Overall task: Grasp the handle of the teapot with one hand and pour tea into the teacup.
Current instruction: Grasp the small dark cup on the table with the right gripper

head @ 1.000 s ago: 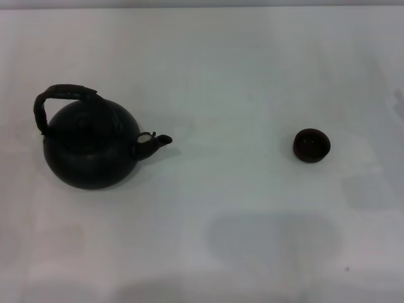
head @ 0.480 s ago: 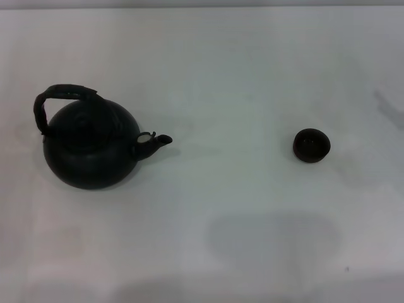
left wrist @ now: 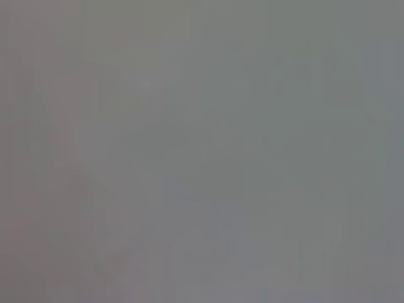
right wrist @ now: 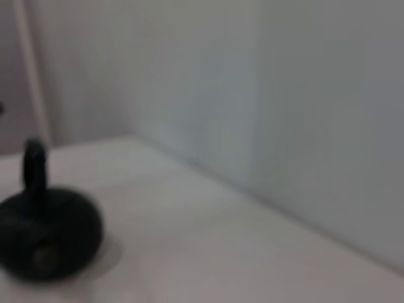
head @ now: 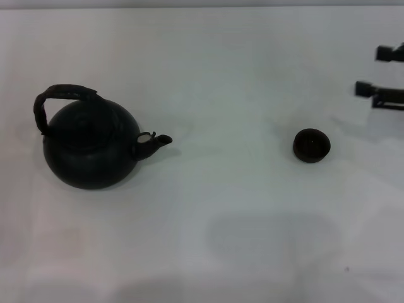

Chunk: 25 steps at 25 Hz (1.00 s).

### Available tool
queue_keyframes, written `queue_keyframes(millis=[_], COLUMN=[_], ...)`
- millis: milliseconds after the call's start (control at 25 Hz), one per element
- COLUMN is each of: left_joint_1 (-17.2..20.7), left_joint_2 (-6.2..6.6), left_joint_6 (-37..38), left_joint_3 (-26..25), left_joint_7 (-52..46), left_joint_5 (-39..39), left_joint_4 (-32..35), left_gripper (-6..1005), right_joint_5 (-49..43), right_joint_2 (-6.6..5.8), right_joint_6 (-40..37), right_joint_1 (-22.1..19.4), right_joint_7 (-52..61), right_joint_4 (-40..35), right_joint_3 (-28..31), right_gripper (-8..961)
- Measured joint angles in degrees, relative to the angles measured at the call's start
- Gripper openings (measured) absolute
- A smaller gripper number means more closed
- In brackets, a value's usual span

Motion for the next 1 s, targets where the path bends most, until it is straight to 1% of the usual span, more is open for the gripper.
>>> queue_keyframes(millis=[40, 200, 320, 520, 840, 1000], left_joint_1=[0.01, -0.03, -0.05, -0.14, -0.17, -0.08], left_joint_2=[0.0, 0.0, 0.0, -0.1, 0.0, -0.02], left_joint_6=[0.0, 0.0, 0.02, 0.15, 0.17, 0.12], left_joint_3=[0.0, 0.05, 0.11, 0.24, 0.27, 0.27], left_joint_7=[0.01, 0.13, 0.14, 0.16, 0.57, 0.59], left_joint_5=[-0.01, -0.03, -0.03, -0.03, 0.0, 0.07], left_joint_4=[0.0, 0.0, 0.0, 0.0, 0.0, 0.0], left_gripper=[876, 876, 875, 875, 875, 875], right_joint_5=[0.0, -4.46, -6.54, -6.95, -7.03, -7.11], right_joint_2=[0.0, 0.85, 1.23, 1.39, 1.46, 1.46], right_joint_6=[0.0, -0.3, -0.73, -2.71, -11.88, -13.58], right_joint_1=[0.0, 1.37, 2.23, 2.55, 2.42, 2.51], right_joint_7=[0.0, 2.48, 3.03, 3.57, 5.42, 5.47], right_joint_4=[0.0, -3.08, -3.55, -3.18, -3.34, -3.14], right_joint_3=[0.0, -4.51, -7.46, -12.92, -24.93, -26.67], right_gripper=[870, 871, 871, 870, 869, 868])
